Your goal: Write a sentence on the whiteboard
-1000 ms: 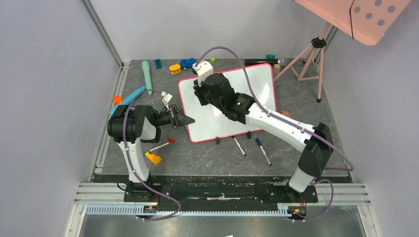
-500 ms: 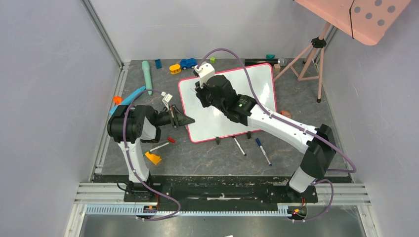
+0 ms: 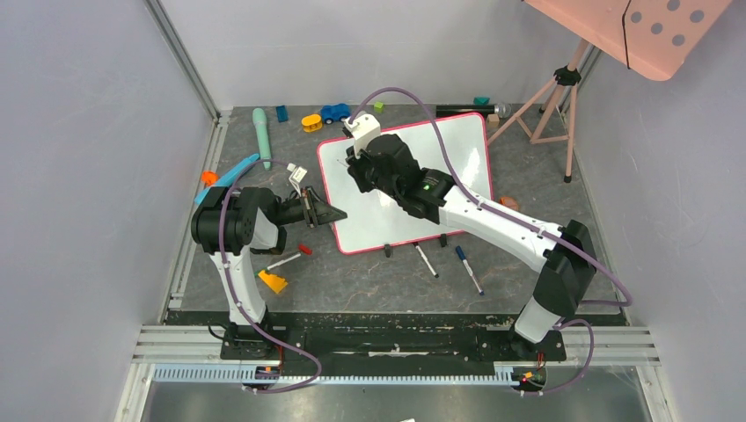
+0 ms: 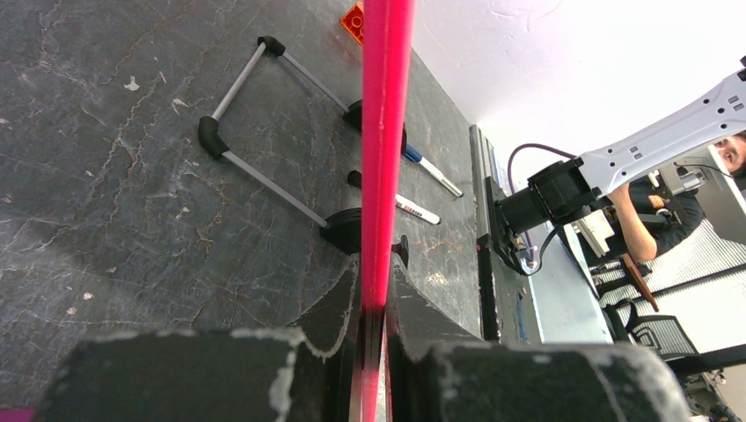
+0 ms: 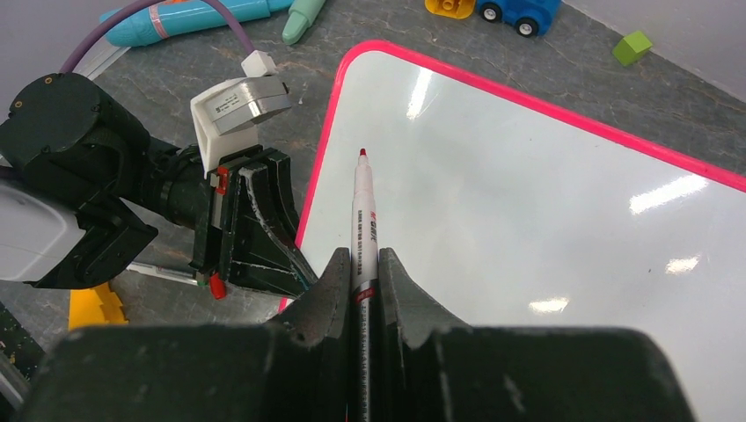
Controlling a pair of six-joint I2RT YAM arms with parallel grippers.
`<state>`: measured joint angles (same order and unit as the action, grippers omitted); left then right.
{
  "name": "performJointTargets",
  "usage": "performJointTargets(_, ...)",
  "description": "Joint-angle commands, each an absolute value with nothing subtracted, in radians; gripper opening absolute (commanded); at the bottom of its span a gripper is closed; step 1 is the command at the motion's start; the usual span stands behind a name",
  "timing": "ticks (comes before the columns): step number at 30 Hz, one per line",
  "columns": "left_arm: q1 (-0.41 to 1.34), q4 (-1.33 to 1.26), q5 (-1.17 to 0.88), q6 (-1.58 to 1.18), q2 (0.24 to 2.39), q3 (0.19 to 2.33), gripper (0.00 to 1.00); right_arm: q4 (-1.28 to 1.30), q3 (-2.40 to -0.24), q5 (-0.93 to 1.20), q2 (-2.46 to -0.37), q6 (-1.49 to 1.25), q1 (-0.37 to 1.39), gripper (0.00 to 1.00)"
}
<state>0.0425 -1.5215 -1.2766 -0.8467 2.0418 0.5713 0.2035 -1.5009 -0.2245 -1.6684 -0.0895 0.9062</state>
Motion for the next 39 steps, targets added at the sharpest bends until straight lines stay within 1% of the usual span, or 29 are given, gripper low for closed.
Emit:
performJointTargets(1,0.072,-1.557,-1.305,-0.778,2.081,0.55,0.02,0.177,-1.54,-0.215,-1.669,-0.099,0.908,0.0)
performJointTargets(22,0.072,-1.557,-1.304,-0.778,2.08,0.55,0.02,0.177,-1.52,-0.206,-1.658,-0.104,0.908,0.0)
performJointTargets(39,0.071,-1.557,-1.304,-0.778,2.082,0.55,0.02,0.177,-1.426,-0.145,-1.595,-0.147,0.909,0.0)
